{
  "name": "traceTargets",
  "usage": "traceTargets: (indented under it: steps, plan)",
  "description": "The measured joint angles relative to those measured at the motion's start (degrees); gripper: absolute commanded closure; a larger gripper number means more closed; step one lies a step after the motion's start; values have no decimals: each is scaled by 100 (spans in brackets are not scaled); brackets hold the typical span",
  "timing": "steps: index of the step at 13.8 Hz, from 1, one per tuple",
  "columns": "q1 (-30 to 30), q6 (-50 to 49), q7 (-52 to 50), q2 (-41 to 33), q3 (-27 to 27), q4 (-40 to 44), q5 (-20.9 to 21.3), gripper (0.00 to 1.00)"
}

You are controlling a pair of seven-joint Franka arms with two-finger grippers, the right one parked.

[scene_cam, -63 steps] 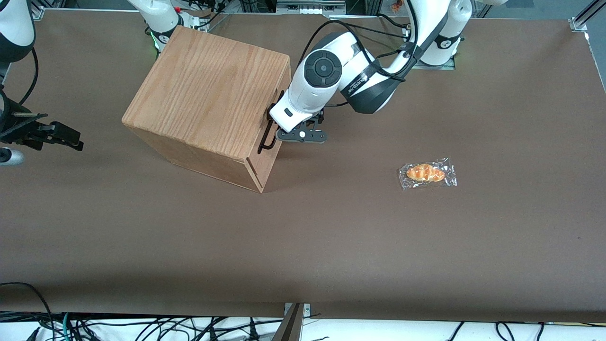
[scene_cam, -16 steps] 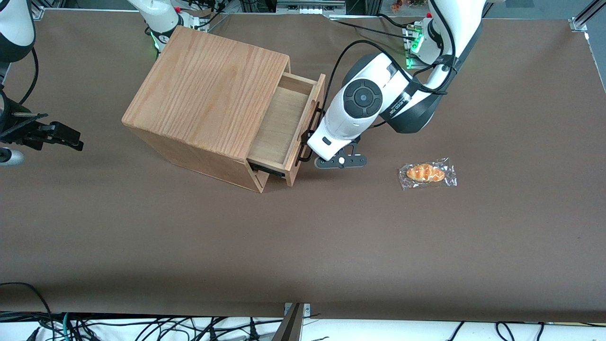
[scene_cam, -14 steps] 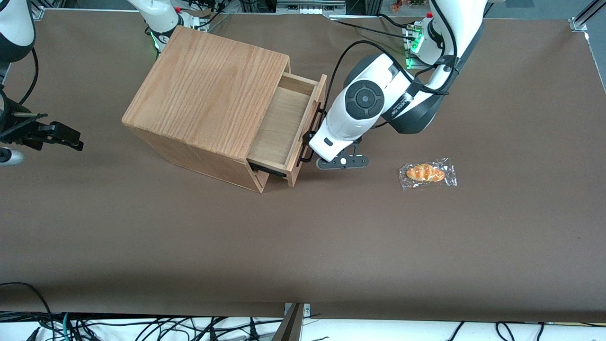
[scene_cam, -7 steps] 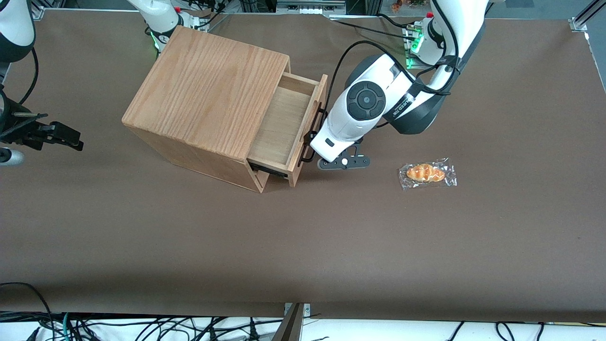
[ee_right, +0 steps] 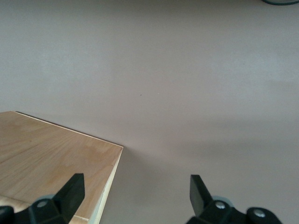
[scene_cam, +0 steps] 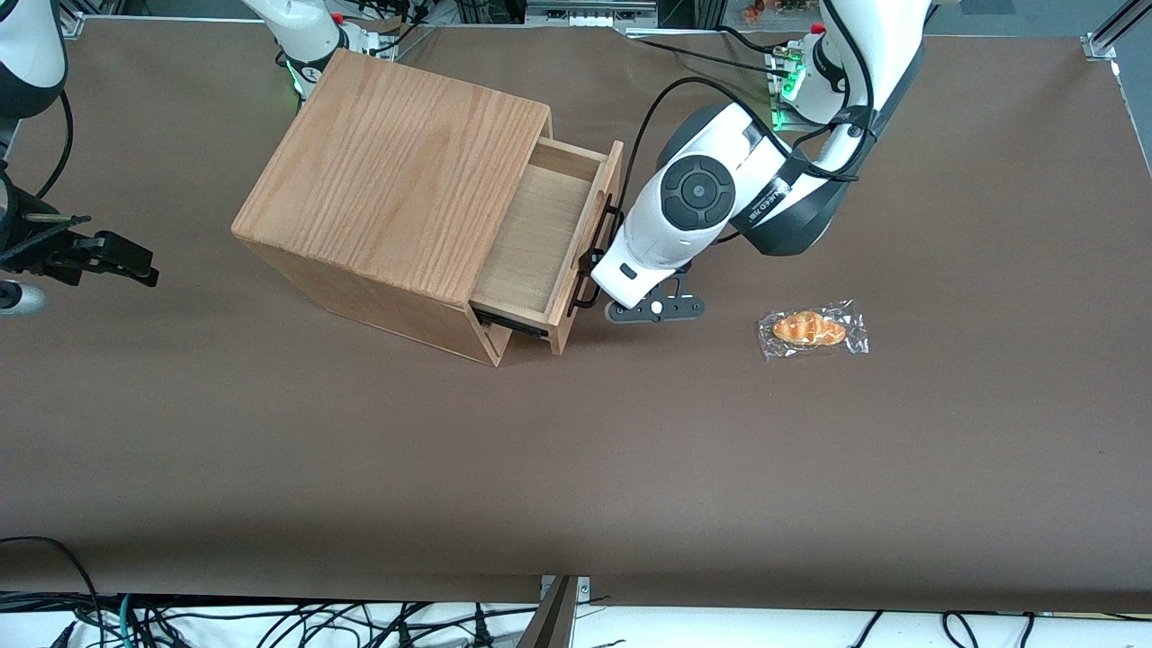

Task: Open top drawer with left arm
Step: 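Pull the drawer further out with the left gripper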

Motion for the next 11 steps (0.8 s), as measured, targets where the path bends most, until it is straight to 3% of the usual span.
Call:
traceTargets:
  steps: [11]
  plan:
    - [238,-194,111,-64,-3,-8,66,0]
